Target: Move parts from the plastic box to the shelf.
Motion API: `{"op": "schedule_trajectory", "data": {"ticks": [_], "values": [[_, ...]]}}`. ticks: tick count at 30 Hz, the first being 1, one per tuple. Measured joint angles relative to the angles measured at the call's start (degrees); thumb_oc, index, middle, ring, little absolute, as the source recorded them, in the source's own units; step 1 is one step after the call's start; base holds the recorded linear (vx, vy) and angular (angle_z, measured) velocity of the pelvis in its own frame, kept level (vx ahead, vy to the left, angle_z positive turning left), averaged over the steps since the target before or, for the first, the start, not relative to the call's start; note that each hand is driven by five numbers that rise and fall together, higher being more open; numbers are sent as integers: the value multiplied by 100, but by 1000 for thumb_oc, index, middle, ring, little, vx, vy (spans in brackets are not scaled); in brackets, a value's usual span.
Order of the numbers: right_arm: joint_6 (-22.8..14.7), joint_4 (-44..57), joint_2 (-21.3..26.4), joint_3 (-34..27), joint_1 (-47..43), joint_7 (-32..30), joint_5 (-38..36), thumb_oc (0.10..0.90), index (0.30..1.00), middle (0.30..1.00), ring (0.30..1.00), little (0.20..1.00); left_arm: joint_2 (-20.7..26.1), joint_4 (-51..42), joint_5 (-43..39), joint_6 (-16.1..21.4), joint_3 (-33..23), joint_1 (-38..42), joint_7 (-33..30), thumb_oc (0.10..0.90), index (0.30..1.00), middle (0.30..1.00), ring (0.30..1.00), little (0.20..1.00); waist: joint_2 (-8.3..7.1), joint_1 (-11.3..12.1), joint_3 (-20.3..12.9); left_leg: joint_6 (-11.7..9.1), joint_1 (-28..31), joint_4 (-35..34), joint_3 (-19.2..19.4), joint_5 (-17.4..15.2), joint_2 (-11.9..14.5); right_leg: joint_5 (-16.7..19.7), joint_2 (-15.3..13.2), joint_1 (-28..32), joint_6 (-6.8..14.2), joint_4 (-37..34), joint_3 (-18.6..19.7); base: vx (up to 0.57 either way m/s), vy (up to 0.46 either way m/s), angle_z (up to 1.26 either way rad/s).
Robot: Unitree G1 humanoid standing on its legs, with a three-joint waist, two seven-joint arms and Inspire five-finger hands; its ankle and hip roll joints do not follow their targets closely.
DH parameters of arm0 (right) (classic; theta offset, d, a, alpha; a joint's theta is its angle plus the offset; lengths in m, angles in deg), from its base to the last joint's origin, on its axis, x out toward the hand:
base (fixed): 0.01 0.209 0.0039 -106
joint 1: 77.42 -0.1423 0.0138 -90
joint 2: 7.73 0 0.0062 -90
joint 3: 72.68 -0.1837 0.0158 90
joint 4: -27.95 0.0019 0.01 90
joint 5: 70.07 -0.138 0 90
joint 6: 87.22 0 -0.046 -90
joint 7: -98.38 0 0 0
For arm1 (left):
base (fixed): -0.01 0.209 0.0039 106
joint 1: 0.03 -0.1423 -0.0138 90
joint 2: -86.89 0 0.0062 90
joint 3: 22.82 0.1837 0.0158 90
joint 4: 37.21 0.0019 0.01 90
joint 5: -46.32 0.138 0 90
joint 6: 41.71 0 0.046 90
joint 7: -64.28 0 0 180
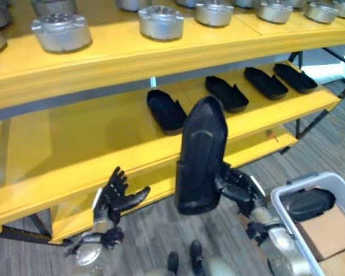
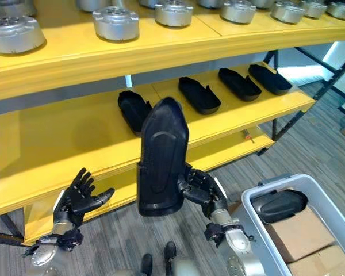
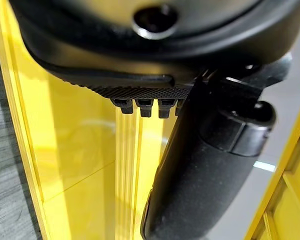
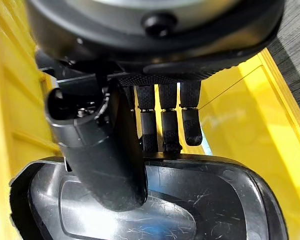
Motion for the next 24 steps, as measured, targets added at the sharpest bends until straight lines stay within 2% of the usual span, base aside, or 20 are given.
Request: {"op": "schedule_trajectory", "data": {"ticks": [1,2,5,12,14,16,18,19,20,21,22,23,24], "values": [[5,2,10,0,15,10,-20,400,300,300,300,300,-35,-6,-4,1,-20,2,-2,900,1000,1000,1000,1000,10,-20,-9,-45,8,-1,-53,-22,22,89,30,139,-14,-254,-38,77,-66,4],[3,4,21,-7,19,18,-39,400,300,300,300,300,-59,-23,-6,3,-20,11,1,900,1000,1000,1000,1000,0,-7,-10,-60,47,-5,-56,-36,41,310,52,325,-121,-580,-54,131,-141,9],[2,6,72,-20,11,28,-40,400,300,300,300,300,-119,-106,-9,3,-18,-23,14,900,1000,1000,1000,1000,18,-11,-18,-156,257,-171,-127,-106,115,456,140,767,-216,-1120,-112,100,-118,6],[2,40,176,-181,-3,44,-38,400,300,300,300,300,-145,-416,-16,3,-9,9,119,900,1000,1000,1000,1000,26,-28,-23,-232,266,-153,-311,-187,199,351,225,866,-325,-1172,-298,21,-61,14],[-6,44,196,-241,5,39,-39,400,300,300,300,300,-164,-385,-43,1,39,85,118,900,1000,1000,1000,1000,28,-44,-15,-352,80,203,-396,-242,153,287,197,891,-337,-1161,-428,-71,-21,42],[-7,76,286,-321,29,41,-37,400,300,300,300,300,-190,-339,-44,1,191,232,121,900,1000,1000,1000,1000,59,-33,4,-511,-361,1049,-394,-346,40,212,107,879,-367,-1105,-639,-28,-4,52],[-11,86,343,-318,-30,55,-37,400,300,300,300,300,-193,-339,-43,2,235,232,117,900,1000,1000,1000,1000,132,-16,55,-580,-408,1152,-426,-408,58,72,92,854,-380,-917,-715,25,40,29],[-13,131,381,-321,-45,51,-37,400,300,300,300,300,-189,-336,-44,3,245,250,118,900,1000,1000,1000,1000,143,-21,80,-678,-463,1271,-397,-576,124,36,35,816,-490,-848,-791,61,113,39],[-14,183,362,-322,-53,35,-35,400,300,300,300,300,-149,-306,-45,5,249,308,119,900,1000,1000,1000,1000,149,-74,102,-624,-569,1577,-73,-844,312,30,-1,828,-500,-826,-936,70,134,48],[-14,232,306,-306,-48,28,-37,400,300,300,300,300,-109,-256,-45,6,221,365,119,900,1000,1000,1000,1000,25,-107,157,-650,-642,1673,208,-929,715,-32,-61,813,-525,-755,-1020,54,86,53],[-22,276,268,-301,-44,28,-36,400,300,300,300,300,-107,-200,-46,5,200,425,108,900,1000,1000,1000,1000,-60,-173,186,-695,-645,1595,324,-921,1143,-147,-64,776,-469,-704,-1061,44,90,37],[-139,301,259,-333,-114,11,-37,400,300,300,300,300,-152,-183,-47,0,224,423,108,900,1000,1000,1000,1000,-148,-171,213,-916,-529,939,244,-712,2043,-241,-184,538,-412,-404,-964,143,301,19],[-163,301,285,-397,-117,-17,-39,400,300,300,300,300,-162,-177,-47,-2,306,418,109,900,1000,1000,1000,1000,-71,-208,240,-877,-334,437,220,-527,2200,-282,-289,485,-318,-284,-921,188,376,4]]}}
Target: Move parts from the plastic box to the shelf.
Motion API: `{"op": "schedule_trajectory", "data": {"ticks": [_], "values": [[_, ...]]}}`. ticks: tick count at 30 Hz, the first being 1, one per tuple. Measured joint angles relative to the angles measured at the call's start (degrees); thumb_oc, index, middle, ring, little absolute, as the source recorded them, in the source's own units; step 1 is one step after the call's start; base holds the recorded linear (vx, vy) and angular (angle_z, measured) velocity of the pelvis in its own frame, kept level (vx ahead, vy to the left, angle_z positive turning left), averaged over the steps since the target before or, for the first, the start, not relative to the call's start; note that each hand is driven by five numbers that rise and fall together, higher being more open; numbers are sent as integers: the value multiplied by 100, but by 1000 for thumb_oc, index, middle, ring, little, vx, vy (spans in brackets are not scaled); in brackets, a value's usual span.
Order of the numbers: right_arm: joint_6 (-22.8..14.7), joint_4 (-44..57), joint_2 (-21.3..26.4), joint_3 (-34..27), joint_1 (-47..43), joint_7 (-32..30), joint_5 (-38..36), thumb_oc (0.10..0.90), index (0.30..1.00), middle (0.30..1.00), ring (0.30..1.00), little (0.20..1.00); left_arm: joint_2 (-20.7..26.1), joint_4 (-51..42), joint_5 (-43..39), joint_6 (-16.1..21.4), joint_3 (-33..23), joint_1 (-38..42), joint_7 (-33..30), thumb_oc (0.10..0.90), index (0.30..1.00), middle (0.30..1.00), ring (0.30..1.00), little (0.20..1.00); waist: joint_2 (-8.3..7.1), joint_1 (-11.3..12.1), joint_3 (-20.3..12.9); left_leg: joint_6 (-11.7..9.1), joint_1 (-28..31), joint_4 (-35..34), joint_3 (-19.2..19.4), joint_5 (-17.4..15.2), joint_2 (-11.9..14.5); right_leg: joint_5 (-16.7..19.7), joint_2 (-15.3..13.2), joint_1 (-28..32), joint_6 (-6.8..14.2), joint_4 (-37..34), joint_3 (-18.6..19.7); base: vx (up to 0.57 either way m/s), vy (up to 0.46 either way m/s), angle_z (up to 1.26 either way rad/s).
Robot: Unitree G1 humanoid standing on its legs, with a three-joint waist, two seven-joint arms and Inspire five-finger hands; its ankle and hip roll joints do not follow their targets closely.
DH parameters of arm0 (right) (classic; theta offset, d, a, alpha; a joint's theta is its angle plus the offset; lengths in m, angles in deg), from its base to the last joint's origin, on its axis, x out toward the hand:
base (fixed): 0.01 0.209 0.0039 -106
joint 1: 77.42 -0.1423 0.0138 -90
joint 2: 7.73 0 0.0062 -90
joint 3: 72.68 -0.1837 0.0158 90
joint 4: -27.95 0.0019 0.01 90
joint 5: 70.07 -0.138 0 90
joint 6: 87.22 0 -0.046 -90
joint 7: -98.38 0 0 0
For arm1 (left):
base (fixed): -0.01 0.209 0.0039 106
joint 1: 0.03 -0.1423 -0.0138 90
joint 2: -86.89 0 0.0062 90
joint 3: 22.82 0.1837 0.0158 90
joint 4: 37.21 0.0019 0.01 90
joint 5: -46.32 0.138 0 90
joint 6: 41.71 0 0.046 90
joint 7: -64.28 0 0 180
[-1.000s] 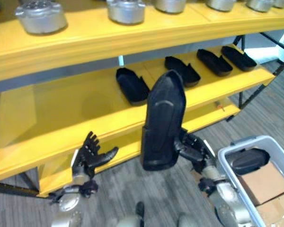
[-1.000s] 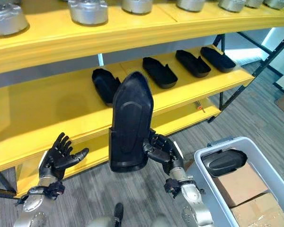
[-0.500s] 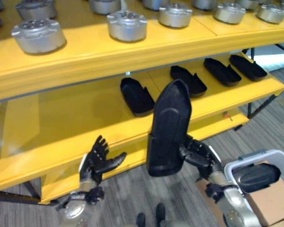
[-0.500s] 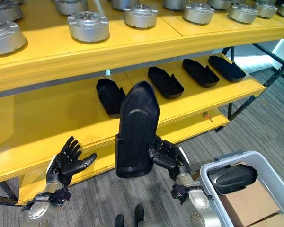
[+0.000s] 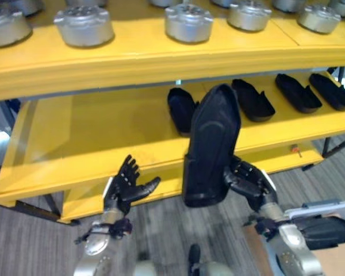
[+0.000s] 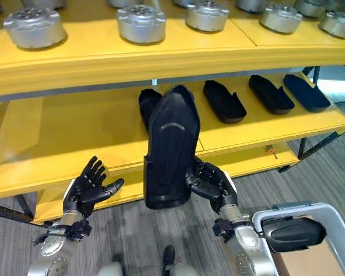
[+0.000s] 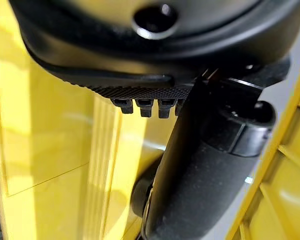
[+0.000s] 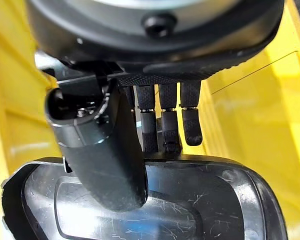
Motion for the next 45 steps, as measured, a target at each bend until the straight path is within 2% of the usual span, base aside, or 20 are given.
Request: {"op": "schedule_trajectory", "data": {"ticks": [1,2,3,4,5,8,10,14,16,20,22,24,27,29,33,37,38,40,41,45], "values": [[1,-1,18,-45,18,-44,0,400,300,300,300,300,-7,20,1,-1,60,34,7,900,1000,1000,1000,1000,78,-13,2,-65,74,-157,17,122,60,-19,-16,-1,90,22,-4,252,464,13],[1,-4,9,-144,65,-100,0,400,300,300,300,300,-50,71,0,-4,122,133,0,900,1000,1000,1000,1000,283,-71,-13,-238,111,-321,243,243,256,-10,-17,37,333,53,-198,129,217,37],[-7,20,55,-204,101,-104,-35,400,300,300,300,300,-77,61,-2,-11,144,180,12,900,1000,1000,1000,1000,450,-162,-4,-184,108,-472,214,261,310,-32,-18,95,429,59,-268,130,224,35],[5,-7,8,-231,149,-133,-75,400,300,300,300,300,-68,84,-1,-22,151,244,18,900,1000,1000,1000,1000,442,-107,2,-329,105,-405,260,569,224,3,-138,164,538,75,-246,103,159,31],[4,8,4,-194,215,-133,-113,400,300,300,300,300,-55,82,-5,-21,144,242,-2,900,1000,1000,1000,1000,401,-119,-19,-442,123,-400,264,607,105,58,-262,232,520,15,-244,140,214,23],[14,37,-85,59,369,-73,-207,400,300,300,300,300,205,25,-4,-21,73,123,13,900,1000,1000,1000,1000,180,59,-131,-367,265,-427,317,563,-470,288,-697,531,565,-440,-82,93,178,23],[28,39,-133,258,347,29,-229,400,300,300,300,300,277,14,-5,-21,-90,30,8,900,1000,1000,1000,1000,142,209,-154,-310,290,-403,330,539,-641,389,-852,597,525,-479,-63,81,177,10],[129,38,-187,524,66,137,-238,400,300,300,300,300,373,-2,-8,-22,-261,-90,3,900,1000,1000,1000,1000,66,470,-188,-205,301,-368,289,474,-775,532,-995,689,676,-524,-63,51,114,17],[154,34,-160,677,-231,128,-394,400,300,300,300,300,424,-11,-8,-22,-213,-93,5,900,1000,1000,1000,1000,2,523,-199,-198,277,-367,155,466,-865,552,-1032,814,703,-619,-151,60,95,32],[240,-98,-132,1010,-825,55,-751,400,300,300,300,300,432,-74,-6,-40,-49,-15,7,900,1000,1000,1000,1000,-203,692,-324,-223,49,-311,-154,482,-935,524,-1034,960,740,-845,-554,48,41,40],[313,-352,-185,1170,-1086,12,-885,400,300,300,300,300,437,-96,-6,-66,-12,22,-13,900,1000,1000,1000,1000,-271,910,-335,-249,-93,-259,-299,515,-977,490,-1038,962,786,-886,-614,44,12,40],[409,-501,-203,1466,-1474,-4,-908,400,300,300,300,300,461,-111,-7,-115,-11,63,-21,900,1000,1000,1000,1000,-273,1119,-335,-272,-270,-170,-471,548,-1018,404,-1048,965,887,-887,-785,47,3,42],[468,-837,-295,1519,-1880,-40,-906,400,300,300,300,300,470,-120,-8,-153,9,143,-37,900,1000,1000,1000,1000,-277,1236,-338,-287,-482,-51,-672,569,-1083,309,-1067,963,1026,-888,-976,23,-2,34],[470,-1228,-392,1512,-2244,-213,-958,400,300,300,300,300,485,-138,-13,-162,17,122,-76,900,1000,1000,1000,1000,-276,1411,-338,-285,-595,14,-748,575,-1096,293,-1058,940,1017,-889,-1031,11,6,21],[467,-1559,-433,1509,-2686,-462,-1012,400,300,300,300,300,640,-153,-229,-164,44,81,-170,900,1000,1000,1000,1000,-279,1473,-338,-217,-753,104,-772,564,-1174,297,-1122,837,1000,-872,-1050,-4,-1,8],[465,-3091,-395,1418,-3907,-877,-981,400,300,300,300,300,824,-193,-243,-166,190,121,-164,900,1000,1000,1000,1000,-256,1504,-319,-225,-1012,304,-768,573,-1188,369,-1118,662,964,-880,-1035,-71,-7,-1],[465,-3455,-334,1379,-4219,-1004,-969,400,300,300,300,300,893,-193,-265,-162,261,165,-165,900,1000,1000,1000,1000,-220,1532,-295,-228,-1084,326,-776,577,-1177,374,-1104,589,972,-863,-1029,-91,0,-3],[459,-4311,-106,1080,-5114,-1341,-942,400,300,300,300,300,925,-193,-462,-163,463,350,-160,900,1000,1000,1000,1000,-8,1595,-14,-225,-1261,469,-780,575,-1169,409,-1106,423,1011,-767,-987,-71,10,-4],[437,-4396,-38,828,-5258,-1561,-952,400,300,300,300,300,934,-191,-465,-165,484,312,-162,900,1000,1000,1000,1000,36,1594,82,-219,-1303,482,-769,578,-1185,439,-1124,384,1018,-773,-980,-69,29,-6],[393,-5712,222,812,-6295,-1635,-966,400,300,300,300,300,998,-187,-683,-162,502,555,-154,900,1000,1000,1000,1000,151,1549,428,-192,-1326,578,-737,550,-1175,457,-1124,342,1038,-708,-914,-51,23,-6]]}}
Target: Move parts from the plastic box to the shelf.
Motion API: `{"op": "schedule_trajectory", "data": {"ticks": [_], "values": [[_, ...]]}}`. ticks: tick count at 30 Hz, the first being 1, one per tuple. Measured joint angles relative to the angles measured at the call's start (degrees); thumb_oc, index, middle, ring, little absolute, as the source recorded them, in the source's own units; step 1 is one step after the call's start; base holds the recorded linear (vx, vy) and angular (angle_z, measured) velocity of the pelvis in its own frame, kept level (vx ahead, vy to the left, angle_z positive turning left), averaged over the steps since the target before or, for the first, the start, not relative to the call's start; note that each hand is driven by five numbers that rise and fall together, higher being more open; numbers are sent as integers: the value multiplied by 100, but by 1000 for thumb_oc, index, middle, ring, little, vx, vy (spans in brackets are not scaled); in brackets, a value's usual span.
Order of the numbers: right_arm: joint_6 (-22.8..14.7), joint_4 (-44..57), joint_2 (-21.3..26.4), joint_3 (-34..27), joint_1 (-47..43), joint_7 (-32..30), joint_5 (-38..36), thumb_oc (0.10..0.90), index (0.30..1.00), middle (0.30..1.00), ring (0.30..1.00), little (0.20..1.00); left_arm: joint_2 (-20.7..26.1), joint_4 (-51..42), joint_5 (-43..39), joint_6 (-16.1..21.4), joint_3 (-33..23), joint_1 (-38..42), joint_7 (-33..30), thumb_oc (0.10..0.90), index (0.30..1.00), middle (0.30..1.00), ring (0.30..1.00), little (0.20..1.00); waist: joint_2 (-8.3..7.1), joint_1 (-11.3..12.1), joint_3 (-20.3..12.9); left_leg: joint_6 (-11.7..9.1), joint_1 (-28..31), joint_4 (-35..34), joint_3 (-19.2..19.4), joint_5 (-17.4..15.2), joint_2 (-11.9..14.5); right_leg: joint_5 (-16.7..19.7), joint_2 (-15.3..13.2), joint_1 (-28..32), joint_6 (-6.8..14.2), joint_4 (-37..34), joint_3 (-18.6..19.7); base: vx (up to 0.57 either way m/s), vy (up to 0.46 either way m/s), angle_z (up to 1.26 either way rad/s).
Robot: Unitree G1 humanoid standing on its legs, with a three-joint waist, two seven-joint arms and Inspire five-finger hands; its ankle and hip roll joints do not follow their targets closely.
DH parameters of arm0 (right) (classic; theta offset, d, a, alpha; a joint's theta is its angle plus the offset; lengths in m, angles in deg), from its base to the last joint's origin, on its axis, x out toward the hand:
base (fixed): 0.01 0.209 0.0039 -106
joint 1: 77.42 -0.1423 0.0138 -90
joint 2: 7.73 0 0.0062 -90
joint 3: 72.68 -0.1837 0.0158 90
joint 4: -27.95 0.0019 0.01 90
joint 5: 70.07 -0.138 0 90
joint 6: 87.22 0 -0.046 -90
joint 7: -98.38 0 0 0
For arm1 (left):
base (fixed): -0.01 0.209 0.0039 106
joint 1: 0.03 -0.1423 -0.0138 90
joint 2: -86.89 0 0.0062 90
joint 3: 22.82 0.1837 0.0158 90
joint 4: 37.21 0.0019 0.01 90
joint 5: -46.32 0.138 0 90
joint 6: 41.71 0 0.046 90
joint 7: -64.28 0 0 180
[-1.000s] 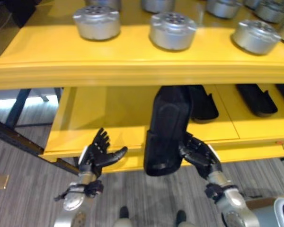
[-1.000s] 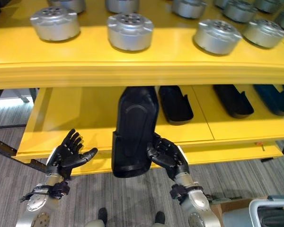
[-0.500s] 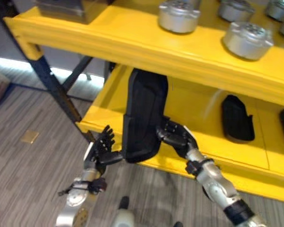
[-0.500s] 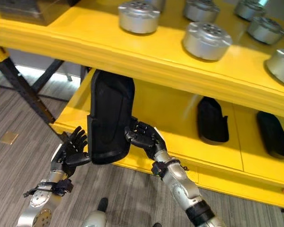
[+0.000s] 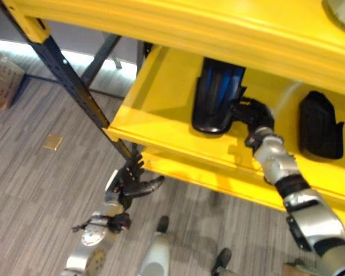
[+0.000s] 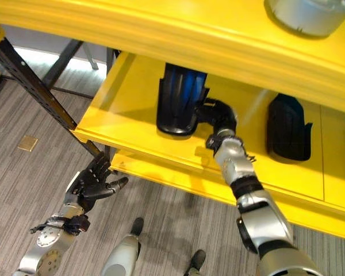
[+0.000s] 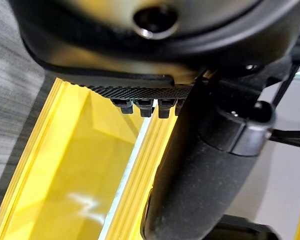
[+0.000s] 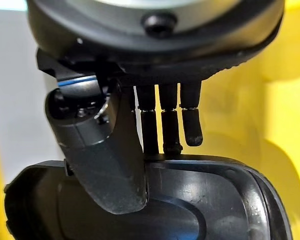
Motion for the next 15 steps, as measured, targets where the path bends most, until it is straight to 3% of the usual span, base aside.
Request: {"op": "schedule_trajectory", "data": {"ticks": [7,15], "values": [[34,-1963,187,-130,-957,4,-63,400,300,300,300,300,133,-3,-10,8,58,195,11,900,1000,1000,1000,1000,92,-17,118,33,-106,151,38,-86,-6,-4,-11,-78,-6,44,36,-40,14,-2],[74,-2296,241,-213,-1188,23,-19,400,300,300,300,300,161,-1,-10,11,226,259,40,900,1000,1000,1000,1000,226,-132,200,54,-221,269,80,-109,-6,-21,-30,-209,-34,135,98,-22,4,-2]]}}
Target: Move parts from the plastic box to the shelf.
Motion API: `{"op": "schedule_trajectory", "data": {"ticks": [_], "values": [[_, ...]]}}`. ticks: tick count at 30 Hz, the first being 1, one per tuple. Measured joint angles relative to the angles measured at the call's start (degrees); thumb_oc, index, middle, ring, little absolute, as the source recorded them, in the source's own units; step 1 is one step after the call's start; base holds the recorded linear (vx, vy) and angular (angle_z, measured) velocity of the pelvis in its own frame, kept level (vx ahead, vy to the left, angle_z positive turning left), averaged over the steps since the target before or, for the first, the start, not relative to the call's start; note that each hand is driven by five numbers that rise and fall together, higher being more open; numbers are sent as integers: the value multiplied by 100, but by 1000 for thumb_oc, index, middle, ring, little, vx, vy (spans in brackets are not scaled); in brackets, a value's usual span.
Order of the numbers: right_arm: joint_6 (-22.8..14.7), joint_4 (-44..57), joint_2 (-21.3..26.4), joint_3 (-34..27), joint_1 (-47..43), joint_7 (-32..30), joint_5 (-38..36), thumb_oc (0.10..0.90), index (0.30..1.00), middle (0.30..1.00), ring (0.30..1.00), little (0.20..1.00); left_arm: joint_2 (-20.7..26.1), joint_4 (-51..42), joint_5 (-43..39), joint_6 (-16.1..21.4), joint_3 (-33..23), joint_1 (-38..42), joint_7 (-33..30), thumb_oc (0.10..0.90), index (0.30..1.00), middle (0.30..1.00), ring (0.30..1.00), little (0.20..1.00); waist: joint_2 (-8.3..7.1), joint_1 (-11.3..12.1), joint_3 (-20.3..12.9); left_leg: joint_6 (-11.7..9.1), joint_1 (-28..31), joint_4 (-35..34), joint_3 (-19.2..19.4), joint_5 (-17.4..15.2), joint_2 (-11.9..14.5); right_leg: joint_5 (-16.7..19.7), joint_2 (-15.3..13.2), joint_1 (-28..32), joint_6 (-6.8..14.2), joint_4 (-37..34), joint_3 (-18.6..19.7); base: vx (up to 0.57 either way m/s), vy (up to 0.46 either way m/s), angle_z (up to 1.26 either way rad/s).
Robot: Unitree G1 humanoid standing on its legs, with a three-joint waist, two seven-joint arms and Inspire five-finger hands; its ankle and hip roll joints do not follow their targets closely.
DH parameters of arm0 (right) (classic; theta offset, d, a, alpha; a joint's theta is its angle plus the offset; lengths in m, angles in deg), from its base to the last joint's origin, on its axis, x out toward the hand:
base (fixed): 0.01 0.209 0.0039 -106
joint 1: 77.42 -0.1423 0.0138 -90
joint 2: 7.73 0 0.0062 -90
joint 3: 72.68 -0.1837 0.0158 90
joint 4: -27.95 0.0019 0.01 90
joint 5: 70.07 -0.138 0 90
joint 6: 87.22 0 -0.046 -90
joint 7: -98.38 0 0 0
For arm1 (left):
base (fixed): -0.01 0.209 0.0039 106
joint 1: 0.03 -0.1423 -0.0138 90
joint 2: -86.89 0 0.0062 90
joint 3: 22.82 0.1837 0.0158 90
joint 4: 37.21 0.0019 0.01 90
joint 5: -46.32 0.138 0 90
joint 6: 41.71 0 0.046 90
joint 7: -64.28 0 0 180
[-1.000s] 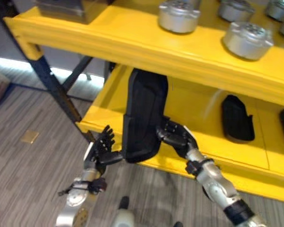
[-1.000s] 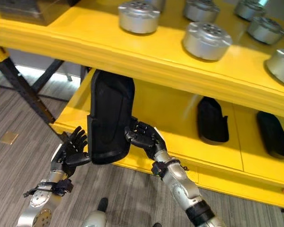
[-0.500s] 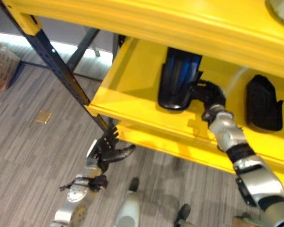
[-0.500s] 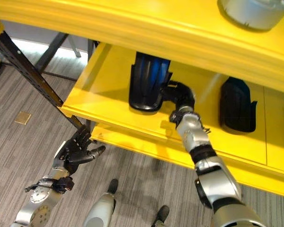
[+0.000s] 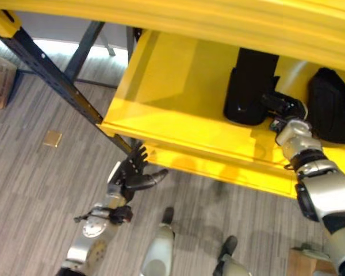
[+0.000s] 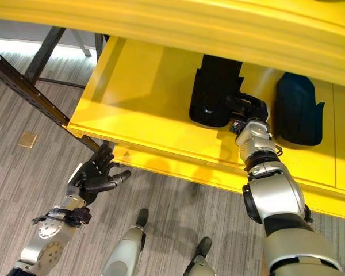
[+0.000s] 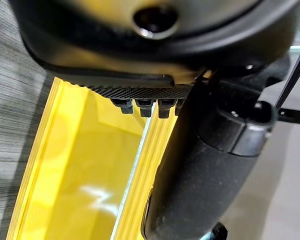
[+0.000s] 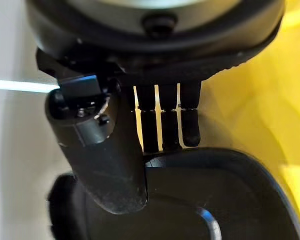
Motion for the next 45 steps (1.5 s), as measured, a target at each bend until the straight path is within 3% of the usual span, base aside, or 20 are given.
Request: {"op": "schedule_trajectory", "data": {"ticks": [5,26,34,45], "values": [[0,1,11,178,-98,8,137,400,300,300,300,300,0,2,0,10,87,133,-1,900,1000,1000,1000,1000,66,0,37,27,-113,180,50,-68,9,-4,-9,-127,-7,106,106,-29,3,-7],[-28,-23,-103,213,-126,51,292,400,300,300,300,300,0,5,-2,25,105,191,-42,900,1000,1000,1000,1000,72,-24,40,46,-201,281,61,-91,1,-15,-30,-207,-24,190,125,-1,0,0],[-127,-229,-179,-353,-240,-96,-263,400,300,300,300,300,1,6,-184,37,213,183,-59,900,1000,1000,1000,1000,75,18,38,54,-263,350,56,-108,-14,-14,-41,-231,-25,196,122,0,0,0],[-435,-226,-404,-678,-244,-270,-875,400,300,300,300,300,0,8,-185,38,216,206,-153,900,1000,1000,1000,1000,93,25,28,54,-263,350,51,-108,-23,-15,-46,-228,-26,197,116,0,0,0]]}}
